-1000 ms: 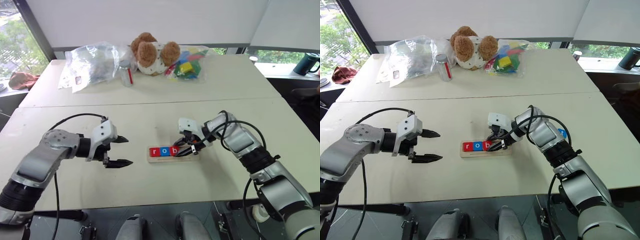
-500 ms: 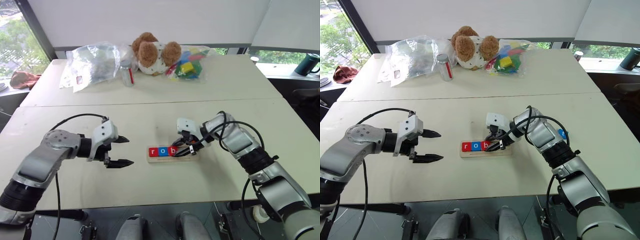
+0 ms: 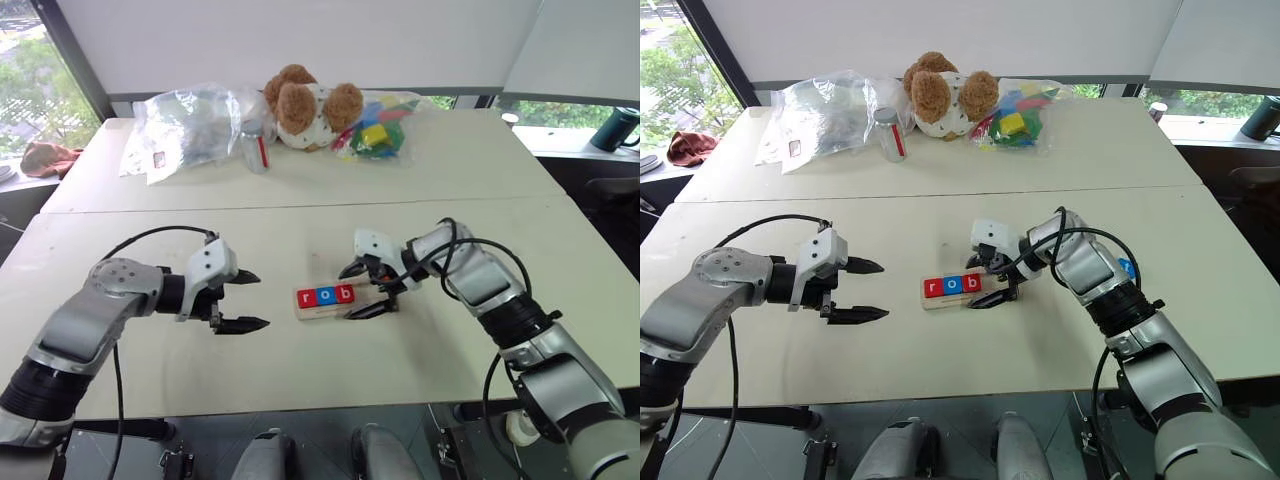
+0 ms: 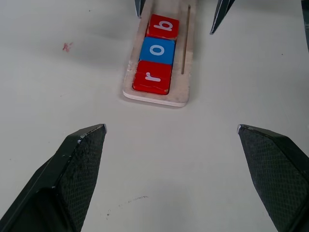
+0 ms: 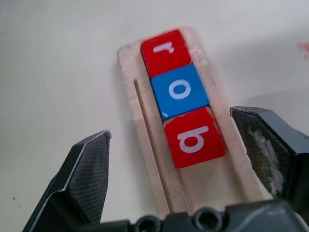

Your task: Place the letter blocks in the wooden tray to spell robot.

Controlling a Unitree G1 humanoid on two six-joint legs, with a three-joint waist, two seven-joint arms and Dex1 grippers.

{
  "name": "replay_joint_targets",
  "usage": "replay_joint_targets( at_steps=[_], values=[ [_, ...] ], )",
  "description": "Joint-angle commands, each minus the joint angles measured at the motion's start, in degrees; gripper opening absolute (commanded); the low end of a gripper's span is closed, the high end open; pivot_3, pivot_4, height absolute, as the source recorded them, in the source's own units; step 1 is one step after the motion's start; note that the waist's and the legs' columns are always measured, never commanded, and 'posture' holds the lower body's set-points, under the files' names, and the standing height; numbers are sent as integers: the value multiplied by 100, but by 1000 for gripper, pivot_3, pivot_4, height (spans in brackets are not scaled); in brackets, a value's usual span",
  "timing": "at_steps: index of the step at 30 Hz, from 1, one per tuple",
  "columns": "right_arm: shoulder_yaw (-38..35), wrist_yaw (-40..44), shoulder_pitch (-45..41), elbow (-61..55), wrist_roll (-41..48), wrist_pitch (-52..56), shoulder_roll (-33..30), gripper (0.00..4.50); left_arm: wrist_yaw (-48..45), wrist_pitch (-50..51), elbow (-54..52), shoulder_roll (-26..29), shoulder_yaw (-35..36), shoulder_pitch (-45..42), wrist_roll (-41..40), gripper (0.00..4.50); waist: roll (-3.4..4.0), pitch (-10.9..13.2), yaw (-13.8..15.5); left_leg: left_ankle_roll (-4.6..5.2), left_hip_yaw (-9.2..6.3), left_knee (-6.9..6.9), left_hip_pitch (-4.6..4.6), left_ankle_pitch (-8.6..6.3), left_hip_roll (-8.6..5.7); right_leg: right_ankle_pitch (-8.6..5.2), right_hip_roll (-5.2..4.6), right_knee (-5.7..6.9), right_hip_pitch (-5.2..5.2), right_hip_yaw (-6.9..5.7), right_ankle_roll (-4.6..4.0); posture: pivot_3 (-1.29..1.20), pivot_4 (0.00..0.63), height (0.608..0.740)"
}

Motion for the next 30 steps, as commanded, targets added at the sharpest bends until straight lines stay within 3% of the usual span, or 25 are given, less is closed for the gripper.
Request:
replay_joint_targets(
  at_steps=[1, 4, 7, 11, 15, 22, 30],
  values=[
    [-310, -110, -3, -444, 63, -71, -277, 4436, -14, 20, -30, -34, 47, -155, -27, 4500, 0, 0, 7, 0, 0, 0, 0, 0, 0, 0, 0, 0, 0, 0, 0, 0, 150, 740],
    [-585, -563, -43, -329, -133, -164, -570, 4436, -50, 73, -71, -78, 118, -176, -134, 4500, 0, 0, 17, 0, -1, 1, -2, 0, -1, 0, -2, 0, 0, -1, 0, 0, 150, 740],
    [-1429, -1868, -85, -131, -205, 832, -526, 4436, -48, 109, -168, -90, 184, -177, -209, 4500, 0, 0, 7, 0, 0, 1, -2, 0, -2, 0, -3, 0, 0, 1, 0, 0, 150, 740],
    [-2820, -4037, 404, -713, -431, 2330, 131, 4436, -7, 269, -345, -123, 257, -215, -421, 4500, -2, -2, 12, -35, -3, -6, -5, 19, 1, 0, -3, 0, -4, 2, 0, 0, 150, 740],
    [-3607, -5764, 1179, -1876, -774, 3174, 1281, 4436, -15, 261, -211, -216, 126, -381, -415, 4500, -1, -8, 11, -40, -6, -10, -20, 22, 1, 0, -3, 2, -18, 4, 0, 0, 150, 740],
    [-3833, -6613, 1582, -2027, -558, 3261, 2084, 4436, -236, -30, 286, -378, -209, -695, -118, 4500, 0, -7, -27, -46, 11, 4, -42, 30, -7, 1, 4, 36, -53, 17, 1, 0, 150, 740],
    [-3886, -6890, 1593, -1139, -221, 2867, 2195, 4436, -318, -151, 415, -409, -227, -741, 0, 4500, -1, -8, -35, -43, 7, 2, -40, 29, -5, 1, 11, 53, -52, 12, 1, 0, 150, 740]
  ],
)
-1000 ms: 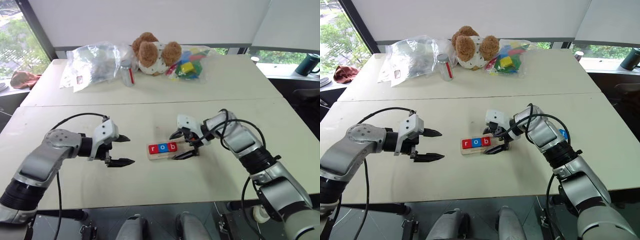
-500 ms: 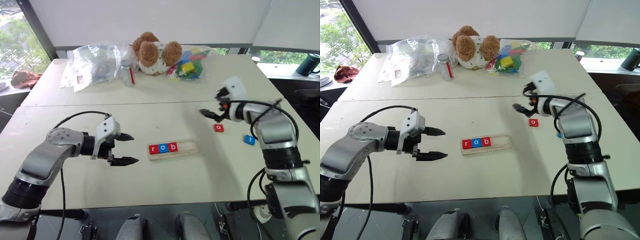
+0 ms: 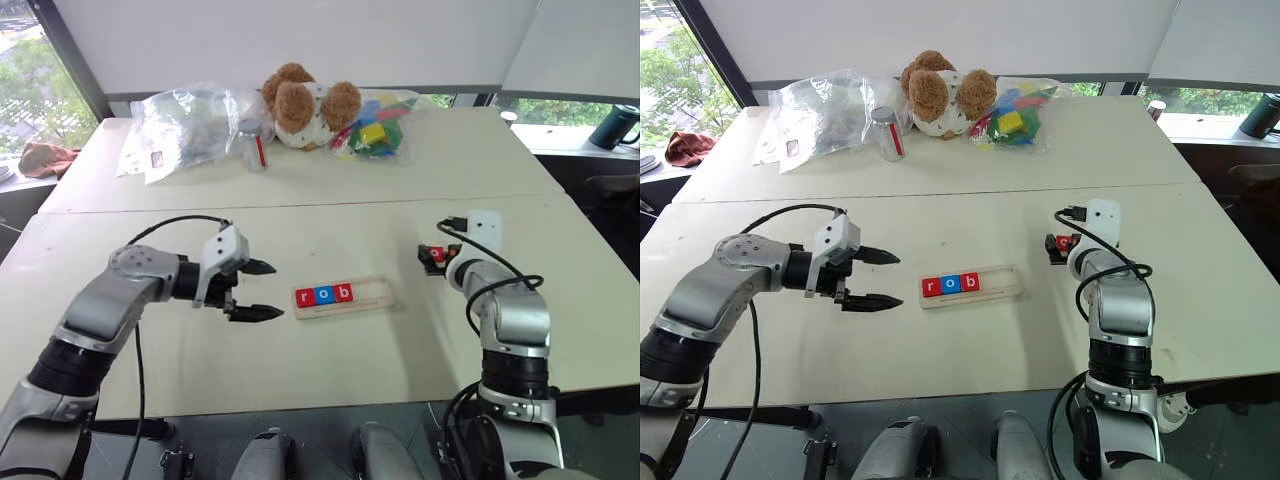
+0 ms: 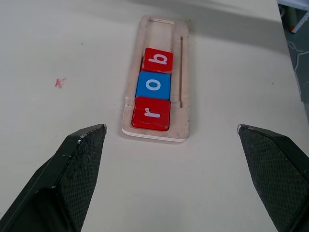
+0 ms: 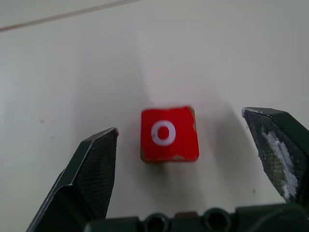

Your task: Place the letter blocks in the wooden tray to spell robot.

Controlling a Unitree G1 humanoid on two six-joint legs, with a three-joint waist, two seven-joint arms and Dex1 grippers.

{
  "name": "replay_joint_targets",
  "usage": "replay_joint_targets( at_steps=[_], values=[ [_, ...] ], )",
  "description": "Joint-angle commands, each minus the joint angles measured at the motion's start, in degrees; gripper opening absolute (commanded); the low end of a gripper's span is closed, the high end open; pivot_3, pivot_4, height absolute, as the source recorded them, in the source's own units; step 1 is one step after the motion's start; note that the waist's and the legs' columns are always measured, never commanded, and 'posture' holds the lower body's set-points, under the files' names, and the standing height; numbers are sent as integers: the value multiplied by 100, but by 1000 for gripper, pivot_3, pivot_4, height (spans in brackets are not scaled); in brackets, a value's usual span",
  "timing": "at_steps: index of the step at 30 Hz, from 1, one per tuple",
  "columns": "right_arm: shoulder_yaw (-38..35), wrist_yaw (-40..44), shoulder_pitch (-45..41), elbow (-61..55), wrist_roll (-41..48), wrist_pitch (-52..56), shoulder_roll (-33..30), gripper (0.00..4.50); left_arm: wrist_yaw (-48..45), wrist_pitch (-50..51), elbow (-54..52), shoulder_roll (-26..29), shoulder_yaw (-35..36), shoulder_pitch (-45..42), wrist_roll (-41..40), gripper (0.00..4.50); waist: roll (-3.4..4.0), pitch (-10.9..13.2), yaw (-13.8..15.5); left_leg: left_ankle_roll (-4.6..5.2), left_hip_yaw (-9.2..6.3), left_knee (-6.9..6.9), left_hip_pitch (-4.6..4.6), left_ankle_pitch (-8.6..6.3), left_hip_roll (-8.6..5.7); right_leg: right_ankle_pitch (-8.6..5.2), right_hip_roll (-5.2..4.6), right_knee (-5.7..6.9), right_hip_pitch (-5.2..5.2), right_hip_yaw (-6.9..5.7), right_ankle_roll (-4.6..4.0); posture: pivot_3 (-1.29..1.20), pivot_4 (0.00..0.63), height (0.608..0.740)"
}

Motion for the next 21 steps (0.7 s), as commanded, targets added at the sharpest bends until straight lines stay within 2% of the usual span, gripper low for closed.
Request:
replay_joint_targets(
  at_steps=[1, 3, 4, 5, 7, 8, 13, 18, 21],
  values=[
    [17, -63, -51, 167, 153, -274, -14, 4204, -23, -78, -164, 14, 70, -15, 7, 4500, -2, -1, -6, 1, 0, 1, 1, 0, 0, 0, 0, 5, 0, 0, 0, 0, 150, 740],
    [79, -63, -48, 227, 209, -347, -47, 3616, 5, -52, -218, 30, 95, 38, 0, 4500, -2, -1, -9, 14, 1, 1, 4, -8, 0, 0, 0, 8, 2, 1, 0, 0, 150, 740],
    [103, -70, -50, 237, 239, -366, -61, 3057, 17, -44, -233, 35, 103, 57, -2, 4500, -2, -2, -8, 20, 1, 1, 6, -11, 0, 0, 0, 12, 2, 1, 0, 0, 150, 740],
    [122, -77, -49, 240, 263, -379, -74, 2695, 27, -39, -245, 37, 109, 72, -4, 4500, -2, -2, -8, 23, 1, 2, 7, -13, 0, 0, -1, 14, 2, 2, 0, 0, 150, 740],
    [150, -99, -51, 225, 304, -361, -89, 1540, 34, -34, -253, 40, 119, 90, -6, 4500, -2, -2, 6, 23, -2, 2, 9, -13, 0, 0, -1, 17, 3, 1, 0, 0, 150, 740],
    [161, -112, -55, 212, 318, -344, -96, 1155, 33, -32, -248, 39, 121, 91, -8, 4500, -2, -1, 7, 23, -3, 2, 9, -12, 0, 0, 0, 17, 4, 0, 0, 0, 150, 740],
    [99, -271, 120, -541, 377, 133, -102, 1170, -7, -53, -215, 11, 70, 66, 1, 4500, -2, -1, 12, 23, -5, 2, 10, -12, 0, 0, 0, 19, 4, 0, 0, 0, 150, 740],
    [121, -622, 974, -2905, 277, 1713, 156, 1170, -168, -74, -180, -12, -23, -23, -13, 4500, -2, -2, 32, 20, -13, 0, -2, -11, 0, 0, -1, 26, -9, -3, 0, 0, 150, 740],
    [144, -904, 1280, -3831, 178, 2490, 595, 1170, -251, -122, -55, -58, -82, -132, 29, 4500, -2, -2, 10, 24, -11, 2, -5, -13, 0, -1, 0, 24, -10, -2, 0, 0, 150, 740]
  ],
)
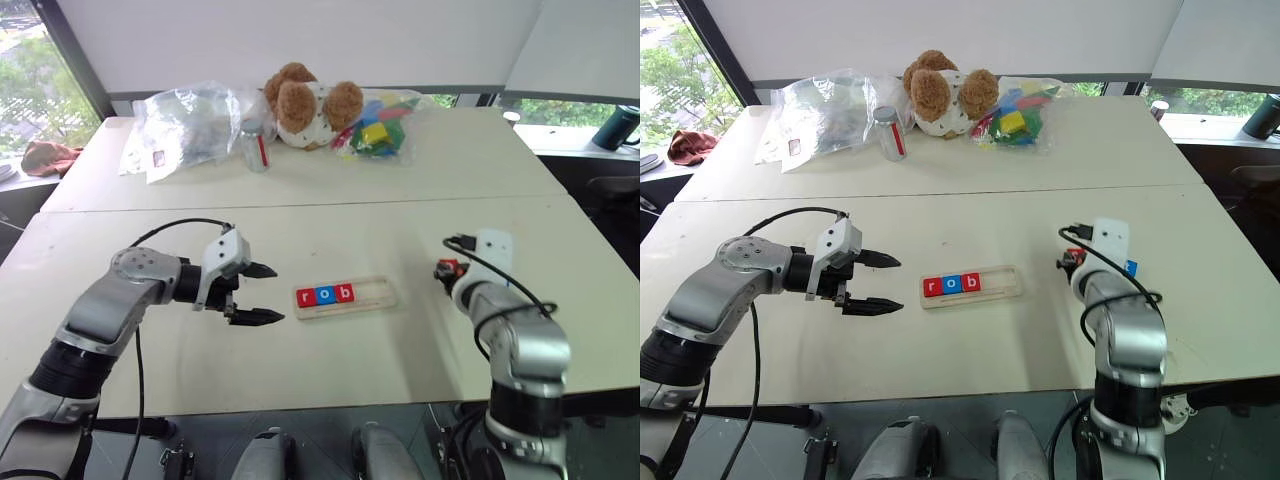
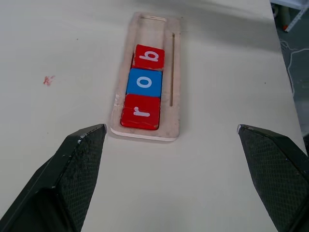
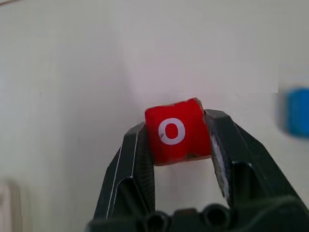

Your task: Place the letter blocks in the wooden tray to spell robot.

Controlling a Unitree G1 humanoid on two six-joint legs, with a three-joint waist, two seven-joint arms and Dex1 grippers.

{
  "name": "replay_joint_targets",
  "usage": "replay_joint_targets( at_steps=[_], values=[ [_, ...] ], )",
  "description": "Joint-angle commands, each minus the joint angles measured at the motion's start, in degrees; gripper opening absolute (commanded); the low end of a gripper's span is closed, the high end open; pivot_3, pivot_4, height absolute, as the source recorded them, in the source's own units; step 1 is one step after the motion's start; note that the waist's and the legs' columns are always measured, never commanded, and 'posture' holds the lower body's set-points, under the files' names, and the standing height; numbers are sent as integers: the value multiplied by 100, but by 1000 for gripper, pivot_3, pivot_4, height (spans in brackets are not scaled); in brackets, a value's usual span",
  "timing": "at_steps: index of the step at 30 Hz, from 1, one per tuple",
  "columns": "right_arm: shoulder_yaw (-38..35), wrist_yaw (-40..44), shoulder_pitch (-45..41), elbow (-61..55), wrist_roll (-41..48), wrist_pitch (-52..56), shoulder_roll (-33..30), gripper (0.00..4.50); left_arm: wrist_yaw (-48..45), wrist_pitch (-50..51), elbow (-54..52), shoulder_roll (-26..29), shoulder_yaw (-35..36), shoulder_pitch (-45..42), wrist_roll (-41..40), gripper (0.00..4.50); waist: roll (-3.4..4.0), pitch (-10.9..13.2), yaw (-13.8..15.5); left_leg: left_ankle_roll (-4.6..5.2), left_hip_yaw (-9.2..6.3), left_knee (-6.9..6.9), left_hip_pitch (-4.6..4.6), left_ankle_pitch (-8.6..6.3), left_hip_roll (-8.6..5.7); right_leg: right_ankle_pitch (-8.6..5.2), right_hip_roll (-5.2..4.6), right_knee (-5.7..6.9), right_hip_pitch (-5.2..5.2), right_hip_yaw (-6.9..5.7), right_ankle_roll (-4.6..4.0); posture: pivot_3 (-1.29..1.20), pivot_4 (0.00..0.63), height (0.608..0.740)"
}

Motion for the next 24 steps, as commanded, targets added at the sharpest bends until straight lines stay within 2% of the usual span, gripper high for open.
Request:
replay_joint_targets(
  at_steps=[1, 5, 7, 8, 11, 12, 14, 16, 18, 21, 24],
  values=[
    [50, -308, 118, -957, -123, 688, 396, 1170, -109, -143, 52, -63, -17, -203, 44, 4500, 0, 0, -19, 0, 4, 0, 1, 0, 0, 0, 4, -1, 0, 1, 0, 0, 150, 740],
    [47, -578, 330, -971, -247, 871, 980, 1170, -200, -274, 333, -231, -156, -403, 154, 4500, 0, 0, -15, -1, 4, 4, 22, 2, -1, -1, 13, -1, 12, -2, -1, 0, 150, 740],
    [10, -617, 387, -914, -271, 845, 1069, 2250, -266, -317, 409, -278, -189, -451, 187, 4500, 0, 0, -17, -1, 4, 1, 43, 1, 0, -1, 18, -1, 30, 0, -2, 0, 150, 740],
    [-19, -620, 398, -893, -276, 845, 1083, 2547, -287, -338, 445, -291, -203, -472, 203, 4500, 0, 0, -15, -1, 4, 1, 46, 1, 0, -1, 18, -2, 33, 0, -2, 0, 150, 740],
    [-67, -528, 390, -864, -230, 973, 983, 4082, -326, -400, 558, -325, -222, -534, 253, 4500, 0, 0, -10, -1, 4, 1, 55, 1, 0, -1, 18, -3, 42, 0, -2, 0, 150, 740],
    [-109, -487, 332, -908, -212, 1060, 919, 4455, -340, -414, 584, -327, -216, -546, 267, 4500, 0, 0, -10, -1, 4, 0, 55, 1, 0, -1, 18, -3, 42, 0, -2, 0, 150, 740],
    [-108, -295, 144, -1029, -113, 1144, 623, 4455, -374, -448, 630, -309, -194, -552, 291, 4500, 0, 0, -7, 0, 3, 0, 57, 1, 0, -1, 18, -3, 44, 0, -2, 0, 150, 740],
    [42, 0, -109, -982, 16, 955, -8, 4455, -427, -506, 708, -277, -170, -562, 306, 4500, 1, 1, -11, 0, 5, 0, 58, 1, 0, -1, 17, -5, 46, 1, -2, 0, 150, 740],
    [102, 630, -470, -558, 338, 490, -736, 4455, -522, -542, 770, -262, -169, -584, 298, 4500, 2, 2, -19, 0, 7, 0, 60, 1, -1, -1, 16, -9, 48, 1, -2, 0, 150, 740],
    [246, 2378, -697, 312, 1144, -561, -2021, 4455, -739, -573, 790, -178, -169, -575, 277, 4500, 1, 3, -30, 4, 7, -4, 83, -1, 5, -2, 22, -25, 74, -2, -2, 0, 150, 740],
    [449, 4493, -324, 1269, 1527, -2350, -3569, 4455, -869, -595, 763, 16, -115, -482, 326, 4500, 0, 4, 12, 16, -4, -13, 81, -9, 16, -3, 36, -50, 86, -12, -2, 0, 150, 740]
  ],
)
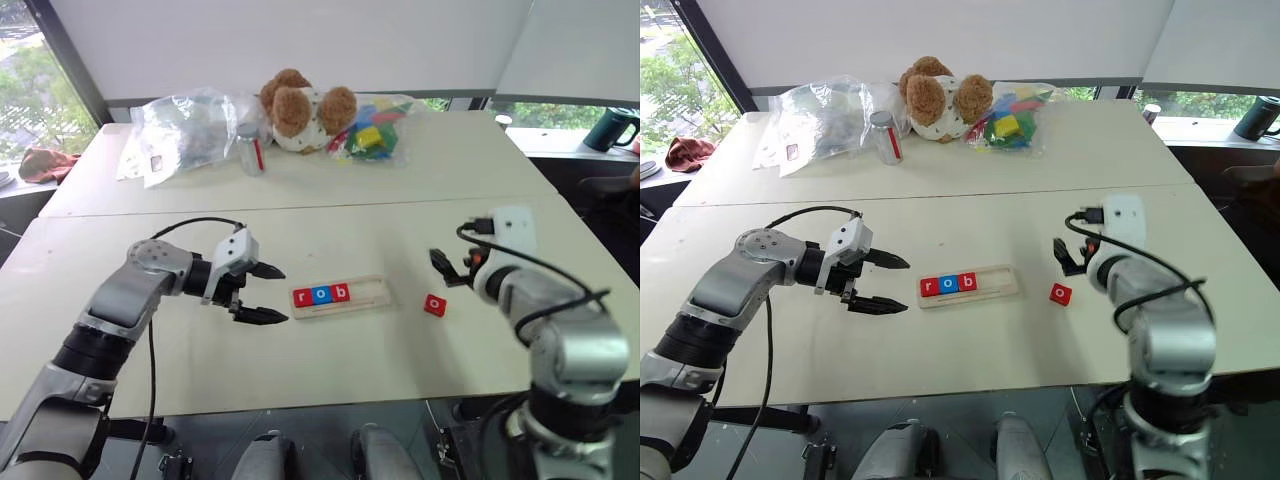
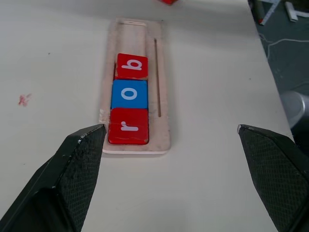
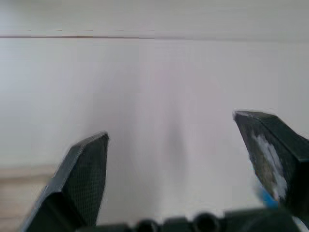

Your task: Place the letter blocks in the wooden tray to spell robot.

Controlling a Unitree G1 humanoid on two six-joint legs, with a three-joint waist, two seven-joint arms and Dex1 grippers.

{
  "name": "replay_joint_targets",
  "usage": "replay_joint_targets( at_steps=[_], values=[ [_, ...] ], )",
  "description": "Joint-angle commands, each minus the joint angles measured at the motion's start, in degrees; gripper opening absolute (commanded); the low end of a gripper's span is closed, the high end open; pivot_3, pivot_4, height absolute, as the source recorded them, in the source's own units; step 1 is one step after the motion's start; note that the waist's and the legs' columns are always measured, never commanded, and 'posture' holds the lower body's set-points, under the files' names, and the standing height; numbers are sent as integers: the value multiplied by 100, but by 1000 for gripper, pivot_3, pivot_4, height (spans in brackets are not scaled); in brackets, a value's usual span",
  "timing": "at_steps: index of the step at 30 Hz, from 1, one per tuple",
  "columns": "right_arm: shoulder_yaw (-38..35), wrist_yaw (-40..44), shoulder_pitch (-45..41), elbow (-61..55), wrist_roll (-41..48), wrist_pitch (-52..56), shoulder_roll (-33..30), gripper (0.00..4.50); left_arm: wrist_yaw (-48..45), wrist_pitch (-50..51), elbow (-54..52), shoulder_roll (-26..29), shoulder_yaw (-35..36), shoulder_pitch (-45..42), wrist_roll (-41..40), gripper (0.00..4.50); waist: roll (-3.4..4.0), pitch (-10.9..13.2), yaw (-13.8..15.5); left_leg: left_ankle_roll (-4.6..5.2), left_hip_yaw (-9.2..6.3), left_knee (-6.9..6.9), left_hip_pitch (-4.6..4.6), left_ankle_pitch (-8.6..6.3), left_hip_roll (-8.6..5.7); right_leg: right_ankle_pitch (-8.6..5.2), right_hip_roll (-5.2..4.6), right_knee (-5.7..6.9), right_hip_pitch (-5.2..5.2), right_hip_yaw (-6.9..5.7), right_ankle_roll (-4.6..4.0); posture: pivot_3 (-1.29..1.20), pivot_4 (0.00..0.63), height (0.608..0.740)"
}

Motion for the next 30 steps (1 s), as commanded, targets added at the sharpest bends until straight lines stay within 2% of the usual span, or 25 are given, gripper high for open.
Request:
replay_joint_targets(
  at_steps=[1, 5, 8, 13, 23, 26, 30],
  values=[
    [105, 2308, 410, 1073, 446, -2063, -1284, 4455, -123, -93, -98, 274, 184, 13, 36, 4500, 0, 1, 27, 5, -1, -7, -2, -3, 1, 0, 1, -10, 1, -1, 1, 0, 150, 740],
    [443, 3849, 596, 2591, 332, -4172, -2073, 4455, 43, 69, -377, 448, 382, 265, -52, 4500, -1, 1, -3, 28, 22, -1, -9, -17, -1, 0, -12, -36, 6, 4, 5, 0, 150, 740],
    [743, 4289, 504, 3370, 139, -5147, -2159, 4455, 170, 218, -655, 511, 514, 491, -113, 4500, -3, 3, -20, 29, 33, 8, -6, -18, -2, 1, -31, -35, 9, 11, 6, 0, 150, 740],
    [1031, 4470, 375, 3962, 57, -5628, -1955, 4455, 399, 418, -956, 602, 713, 755, -207, 4500, -2, 4, 8, 25, 29, 9, -1, -16, 2, 1, -30, -20, 5, 17, 5, 0, 150, 740],
    [1094, 4187, 459, 4401, -63, -6066, -1664, 4455, 570, 560, -1130, 654, 781, 861, -269, 4500, -1, 3, 28, 18, 25, 10, -3, -13, -4, 1, -41, -21, 6, 16, 5, 0, 150, 740],
    [1070, 4165, 499, 4360, -20, -6072, -1656, 3585, 565, 545, -1092, 646, 748, 817, -248, 4500, -1, 3, 27, 17, 24, 10, -3, -13, -4, 1, -41, -21, 6, 16, 5, 0, 150, 740],
    [1058, 4163, 528, 4184, 47, -5983, -1660, 1614, 543, 523, -1053, 631, 704, 771, -225, 4500, -1, 3, 26, 17, 24, 10, -3, -13, -4, 1, -41, -21, 6, 16, 5, 0, 150, 740]
  ],
)
